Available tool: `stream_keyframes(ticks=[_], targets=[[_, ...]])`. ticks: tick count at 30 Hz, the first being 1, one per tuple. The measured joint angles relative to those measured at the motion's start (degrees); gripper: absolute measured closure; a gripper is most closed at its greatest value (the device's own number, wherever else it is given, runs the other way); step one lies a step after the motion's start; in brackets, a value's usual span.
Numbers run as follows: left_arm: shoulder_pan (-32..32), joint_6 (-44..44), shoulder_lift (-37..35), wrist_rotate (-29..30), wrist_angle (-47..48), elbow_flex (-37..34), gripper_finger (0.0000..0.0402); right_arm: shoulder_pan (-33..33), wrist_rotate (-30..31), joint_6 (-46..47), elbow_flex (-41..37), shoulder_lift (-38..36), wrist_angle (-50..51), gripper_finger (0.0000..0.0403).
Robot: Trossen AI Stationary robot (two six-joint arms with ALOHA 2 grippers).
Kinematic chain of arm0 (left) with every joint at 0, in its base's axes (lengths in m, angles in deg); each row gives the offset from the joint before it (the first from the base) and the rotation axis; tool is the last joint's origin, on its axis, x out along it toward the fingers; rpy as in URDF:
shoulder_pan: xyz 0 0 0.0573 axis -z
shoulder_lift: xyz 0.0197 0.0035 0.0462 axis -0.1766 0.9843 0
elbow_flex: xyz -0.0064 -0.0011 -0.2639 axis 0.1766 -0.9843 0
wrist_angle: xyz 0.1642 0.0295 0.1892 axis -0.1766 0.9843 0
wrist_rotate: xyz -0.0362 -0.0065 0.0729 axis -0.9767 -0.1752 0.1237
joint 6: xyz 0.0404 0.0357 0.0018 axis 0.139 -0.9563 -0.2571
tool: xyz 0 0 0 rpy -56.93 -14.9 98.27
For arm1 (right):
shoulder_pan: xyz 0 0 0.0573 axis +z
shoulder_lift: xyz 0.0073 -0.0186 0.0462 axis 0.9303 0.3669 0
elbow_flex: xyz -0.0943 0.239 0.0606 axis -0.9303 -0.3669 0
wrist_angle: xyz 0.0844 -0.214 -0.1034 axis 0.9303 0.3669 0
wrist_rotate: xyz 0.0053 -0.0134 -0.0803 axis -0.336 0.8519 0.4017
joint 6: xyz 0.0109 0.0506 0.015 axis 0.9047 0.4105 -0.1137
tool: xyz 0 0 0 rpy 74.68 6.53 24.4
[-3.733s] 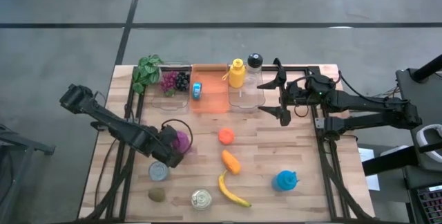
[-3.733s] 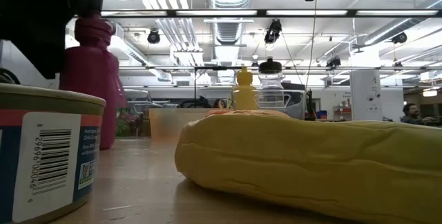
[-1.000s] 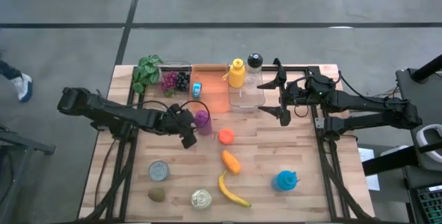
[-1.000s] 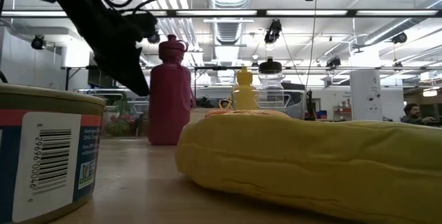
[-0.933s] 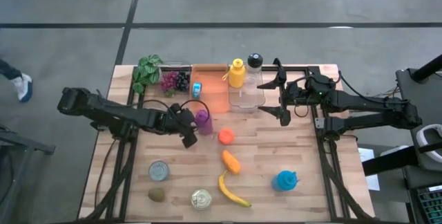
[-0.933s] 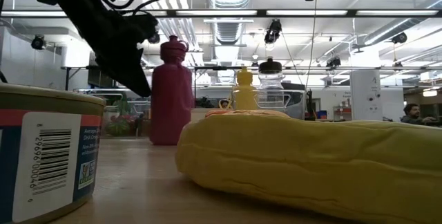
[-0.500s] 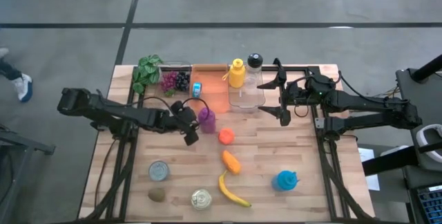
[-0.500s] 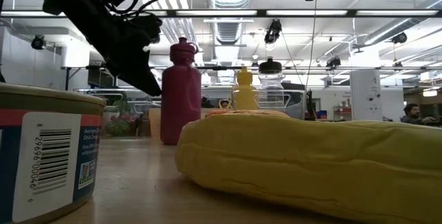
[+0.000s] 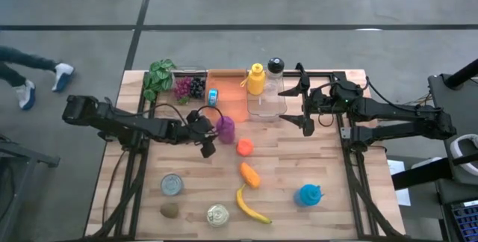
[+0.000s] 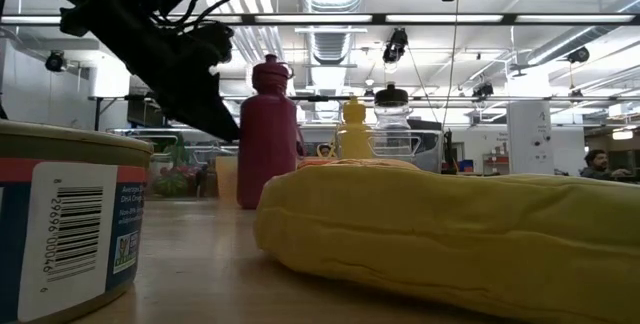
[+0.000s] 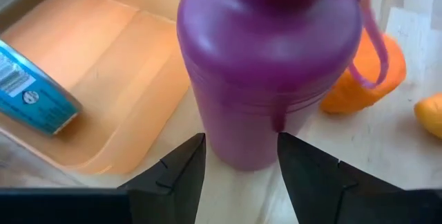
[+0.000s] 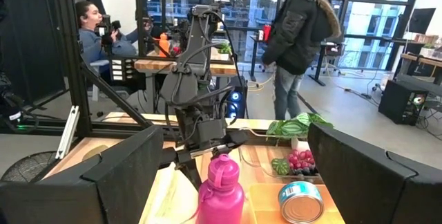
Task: Pick & Place Food Item
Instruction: Move the violet water bottle to the center of the table
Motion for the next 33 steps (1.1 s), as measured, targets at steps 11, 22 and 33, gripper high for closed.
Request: stream_keyframes(ticks=[11, 22, 33], targets=[[-0.5, -0.1, 5.3, -0.1, -6.4, 0.0, 0.0224, 0.0, 0.0, 0.0, 0.0, 0.0, -0.4, 0.0044], [-1.2, -1.3, 10.8, -0.5, -13.8, 0.0, 0.0227, 0.0, 0.4, 0.1, 0.0, 0.0, -0.4, 0.0044], [-2.1, -4.1, 16.7, -3.2, -16.3, 3.9, 0.0228, 0.0, 0.5, 0.1, 0.0, 0.0, -0.4, 0.0044]])
